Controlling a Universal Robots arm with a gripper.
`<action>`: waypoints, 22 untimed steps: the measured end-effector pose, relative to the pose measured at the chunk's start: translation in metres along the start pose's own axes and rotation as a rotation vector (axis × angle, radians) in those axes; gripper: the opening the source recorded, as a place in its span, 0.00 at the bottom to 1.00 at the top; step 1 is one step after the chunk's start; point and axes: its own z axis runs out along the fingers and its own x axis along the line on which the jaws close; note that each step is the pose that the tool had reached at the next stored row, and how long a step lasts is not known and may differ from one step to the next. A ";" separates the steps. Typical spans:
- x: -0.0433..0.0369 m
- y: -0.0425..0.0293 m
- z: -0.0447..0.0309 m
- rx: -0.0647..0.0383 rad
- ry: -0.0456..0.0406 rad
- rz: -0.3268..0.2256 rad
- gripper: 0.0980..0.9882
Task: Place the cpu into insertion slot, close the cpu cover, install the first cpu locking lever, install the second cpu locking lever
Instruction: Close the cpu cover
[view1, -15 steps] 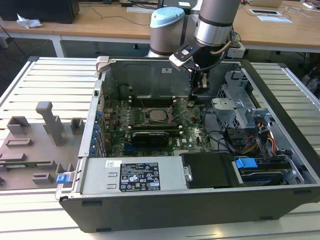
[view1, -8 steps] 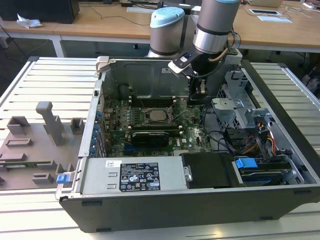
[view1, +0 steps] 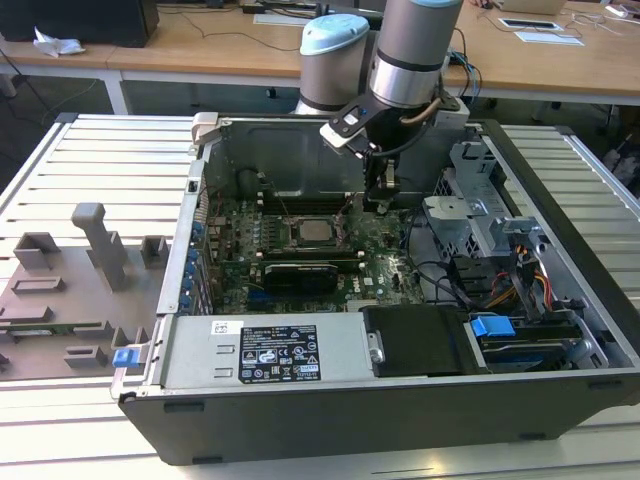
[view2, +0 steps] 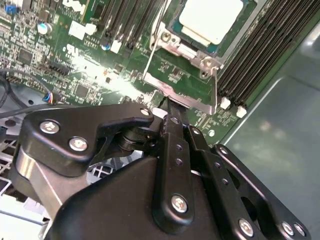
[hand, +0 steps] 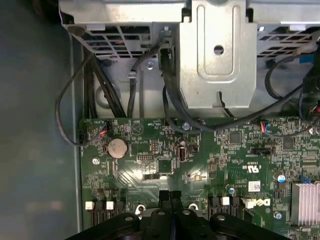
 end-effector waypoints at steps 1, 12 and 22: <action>0.0000 -0.0028 0.0002 0.000 0.0001 0.000 0.01; -0.0002 -0.0175 0.0009 0.000 0.0001 0.000 0.01; -0.0004 -0.0284 0.0015 0.000 0.0001 0.000 0.01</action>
